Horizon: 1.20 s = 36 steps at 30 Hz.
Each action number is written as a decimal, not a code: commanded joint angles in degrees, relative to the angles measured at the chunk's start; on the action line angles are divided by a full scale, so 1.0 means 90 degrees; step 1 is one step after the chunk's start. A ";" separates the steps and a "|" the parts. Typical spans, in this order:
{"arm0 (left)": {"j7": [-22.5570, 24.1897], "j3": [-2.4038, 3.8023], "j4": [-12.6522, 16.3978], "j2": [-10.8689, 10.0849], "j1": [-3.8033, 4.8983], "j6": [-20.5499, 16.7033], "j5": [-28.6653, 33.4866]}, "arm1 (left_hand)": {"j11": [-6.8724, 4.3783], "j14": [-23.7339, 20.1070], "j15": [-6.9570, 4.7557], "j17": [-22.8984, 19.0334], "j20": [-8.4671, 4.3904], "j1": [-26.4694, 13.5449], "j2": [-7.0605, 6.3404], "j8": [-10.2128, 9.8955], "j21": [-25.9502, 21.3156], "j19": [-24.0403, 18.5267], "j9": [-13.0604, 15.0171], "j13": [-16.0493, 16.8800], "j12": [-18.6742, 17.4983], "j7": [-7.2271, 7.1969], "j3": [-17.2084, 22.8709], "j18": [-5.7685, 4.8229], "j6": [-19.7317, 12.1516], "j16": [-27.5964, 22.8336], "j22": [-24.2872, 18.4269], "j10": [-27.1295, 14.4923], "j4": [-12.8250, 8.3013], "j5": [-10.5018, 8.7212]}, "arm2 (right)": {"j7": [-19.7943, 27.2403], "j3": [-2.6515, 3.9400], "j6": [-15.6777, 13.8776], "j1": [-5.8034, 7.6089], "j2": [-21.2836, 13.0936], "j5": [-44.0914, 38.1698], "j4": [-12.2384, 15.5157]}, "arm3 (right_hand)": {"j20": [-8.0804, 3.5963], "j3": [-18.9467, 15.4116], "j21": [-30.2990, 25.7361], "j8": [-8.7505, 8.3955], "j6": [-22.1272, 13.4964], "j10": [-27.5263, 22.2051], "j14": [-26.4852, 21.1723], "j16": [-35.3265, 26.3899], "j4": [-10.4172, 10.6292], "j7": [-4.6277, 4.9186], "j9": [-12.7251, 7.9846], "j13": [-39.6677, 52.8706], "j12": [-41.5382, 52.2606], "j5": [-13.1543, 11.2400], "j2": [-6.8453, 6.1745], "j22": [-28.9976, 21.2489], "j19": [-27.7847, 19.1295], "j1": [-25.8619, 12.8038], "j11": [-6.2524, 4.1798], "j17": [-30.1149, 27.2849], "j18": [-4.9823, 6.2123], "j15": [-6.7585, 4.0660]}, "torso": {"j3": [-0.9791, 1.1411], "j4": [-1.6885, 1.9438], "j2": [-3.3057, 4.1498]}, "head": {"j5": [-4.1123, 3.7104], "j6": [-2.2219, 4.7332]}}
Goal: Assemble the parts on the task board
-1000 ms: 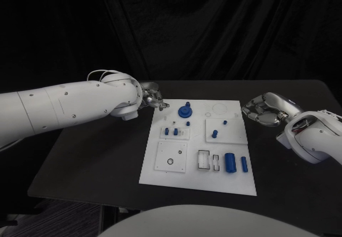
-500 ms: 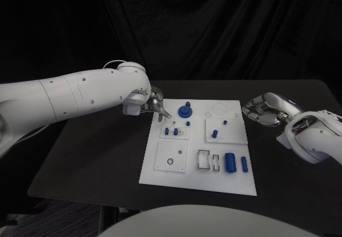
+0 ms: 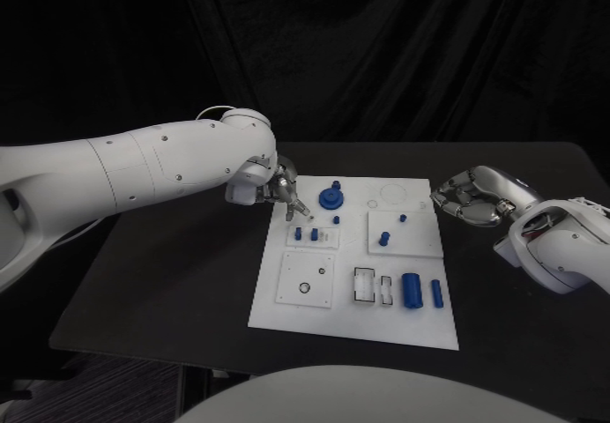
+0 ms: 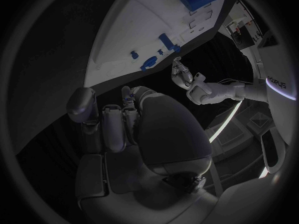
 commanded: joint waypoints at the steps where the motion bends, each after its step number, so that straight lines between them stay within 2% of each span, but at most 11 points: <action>1: 0.0003 0.0005 -0.0027 0.0034 -0.0027 0.0159 0.0080 | 0.0049 0.0650 0.0042 0.1677 0.0049 -0.0002 0.0026 -0.0028 -0.0054 0.0008 -0.0029 0.1674 0.0016 0.0025 -0.0037 0.0133 0.0025 0.0017 0.1317 0.0653 -0.0003 0.0038 | -0.0076 0.0004 -0.0004 -0.0012 -0.0008 -0.0035 0.0017 | 0.0018 0.0037 -0.0020 0.0020 0.0013 0.0007 0.0034 0.0017 -0.0007 0.0015 0.0004 0.0546 -0.0003 0.0034 -0.0006 0.0780 0.0033 0.0065 0.0003 0.0265 0.0029 -0.0040 | -0.0004 0.0010 0.0007 | 0.0008 -0.0001; 4: -0.0033 0.0005 -0.0064 0.0065 -0.0065 0.0199 0.0080 | 0.0052 0.0650 0.0046 0.1677 0.0053 0.0088 0.0024 -0.0046 -0.0068 0.0001 -0.0124 0.1674 0.0016 0.0025 -0.0022 0.0135 0.0031 0.0017 0.1314 0.0653 -0.0023 0.0178 | -0.0067 0.0004 -0.0013 -0.0012 -0.0002 -0.0035 0.0015 | 0.0018 0.0037 -0.0020 0.0020 0.0013 0.0007 0.0034 0.0017 -0.0007 0.0015 0.0004 0.0546 -0.0003 0.0034 -0.0006 0.0780 0.0033 0.0065 0.0003 0.0265 0.0029 -0.0040 | -0.0003 0.0003 0.0003 | 0.0012 -0.0001; 13: -0.0095 0.0005 -0.0123 0.0109 -0.0161 0.0298 0.0080 | 0.0052 0.0650 0.0047 0.1677 0.0055 0.0128 0.0025 -0.0050 -0.0095 -0.0015 -0.0160 0.1674 0.0016 0.0025 -0.0010 0.0142 0.0028 0.0017 0.1306 0.0653 -0.0033 0.0230 | -0.0052 0.0004 -0.0041 -0.0012 0.0003 -0.0035 0.0013 | 0.0018 0.0037 -0.0020 0.0020 0.0013 0.0007 0.0034 0.0017 -0.0007 0.0015 0.0004 0.0546 -0.0003 0.0034 -0.0006 0.0780 0.0033 0.0065 0.0003 0.0265 0.0029 -0.0040 | 0.0005 0.0004 -0.0006 | 0.0008 -0.0001; 19: -0.0110 0.0005 -0.0151 0.0119 -0.0218 0.0323 0.0080 | 0.0053 0.0650 0.0048 0.1677 0.0055 0.0146 0.0027 -0.0053 -0.0099 -0.0018 -0.0177 0.1674 0.0016 0.0027 -0.0004 0.0143 0.0022 0.0017 0.1304 0.0653 -0.0036 0.0253 | -0.0047 0.0004 -0.0050 -0.0012 -0.0004 -0.0035 0.0015 | 0.0018 0.0044 -0.0021 0.0019 0.0008 0.0008 0.0035 0.0018 -0.0011 0.0016 0.0004 0.0547 -0.0002 0.0037 -0.0008 0.0780 0.0033 0.0069 0.0004 0.0267 0.0029 -0.0039 | 0.0001 0.0004 -0.0009 | 0.0010 -0.0001; 36: -0.0056 0.0005 -0.0162 0.0140 -0.0289 0.0314 0.0080 | 0.0059 0.0650 0.0052 0.1677 0.0058 0.0172 0.0044 -0.0063 -0.0143 -0.0045 -0.0231 0.1674 0.0016 0.0038 0.0014 0.0153 -0.0001 0.0017 0.1290 0.0653 -0.0027 0.0323 | -0.0052 0.0004 -0.0046 -0.0012 0.0006 -0.0035 0.0006 | 0.0018 0.0044 -0.0021 0.0019 0.0008 0.0008 0.0035 0.0018 -0.0011 0.0016 0.0004 0.0547 -0.0002 0.0037 -0.0008 0.0780 0.0033 0.0069 0.0004 0.0267 0.0029 -0.0039 | 0.0001 0.0006 -0.0006 | -0.0001 -0.0001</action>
